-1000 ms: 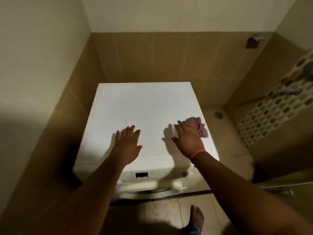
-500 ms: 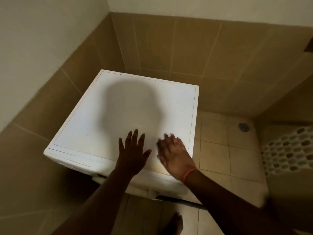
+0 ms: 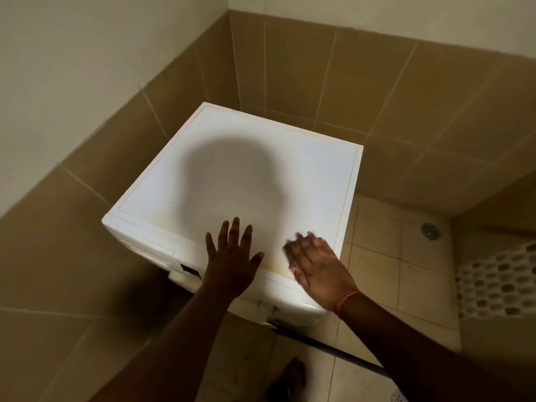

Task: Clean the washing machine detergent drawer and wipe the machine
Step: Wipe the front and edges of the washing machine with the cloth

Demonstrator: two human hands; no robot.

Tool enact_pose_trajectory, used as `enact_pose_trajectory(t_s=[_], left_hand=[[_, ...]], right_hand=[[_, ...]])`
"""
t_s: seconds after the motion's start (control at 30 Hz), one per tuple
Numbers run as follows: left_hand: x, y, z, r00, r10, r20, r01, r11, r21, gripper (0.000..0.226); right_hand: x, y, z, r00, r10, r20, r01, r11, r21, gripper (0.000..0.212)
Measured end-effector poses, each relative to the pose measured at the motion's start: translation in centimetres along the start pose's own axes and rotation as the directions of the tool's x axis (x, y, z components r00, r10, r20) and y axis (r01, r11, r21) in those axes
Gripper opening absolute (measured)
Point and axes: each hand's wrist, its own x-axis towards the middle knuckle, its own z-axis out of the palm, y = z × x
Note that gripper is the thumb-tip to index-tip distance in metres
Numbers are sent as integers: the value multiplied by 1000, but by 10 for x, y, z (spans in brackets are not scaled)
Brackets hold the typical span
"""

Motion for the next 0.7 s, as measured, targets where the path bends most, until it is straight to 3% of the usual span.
enact_pose_trajectory(t_s=[0.07, 0.17, 0.2, 0.3, 0.4, 0.43, 0.53, 0.63, 0.7], left_hand=[[-8, 0, 1, 1000, 7, 12, -7, 1000, 5, 81], [-23, 0, 3, 1000, 15, 24, -15, 1000, 12, 83], [-27, 0, 4, 1000, 14, 23, -15, 1000, 12, 82], [-40, -2, 9, 999, 10, 47, -11, 1000, 16, 81], [-50, -6, 13, 999, 9, 38, -10, 1000, 26, 81], [-53, -7, 13, 1000, 0, 30, -1, 1000, 24, 81], [-56, -4, 11, 999, -42, 29, 42, 999, 11, 83], [-54, 10, 7, 997, -68, 27, 68, 998, -1, 80], [-52, 21, 4, 995, -94, 16, 94, 996, -6, 78]], right_hand=[[-11, -3, 1, 992, -120, 40, 121, 993, -14, 57], [-21, -8, -4, 988, 153, -17, -153, 988, 12, 59], [-24, -17, -1, 987, 156, -30, -156, 988, 6, 58], [-36, -33, 5, 997, -68, 30, 68, 998, 1, 57], [-41, -16, -1, 995, 98, 5, -98, 995, 36, 56], [-44, -17, -2, 996, 85, -6, -85, 996, 23, 56], [-53, -21, 1, 984, -172, 44, 173, 985, -2, 56], [-40, 2, -4, 999, -32, 23, 32, 999, 33, 55], [-35, 1, -1, 987, -156, 37, 156, 988, 0, 54]])
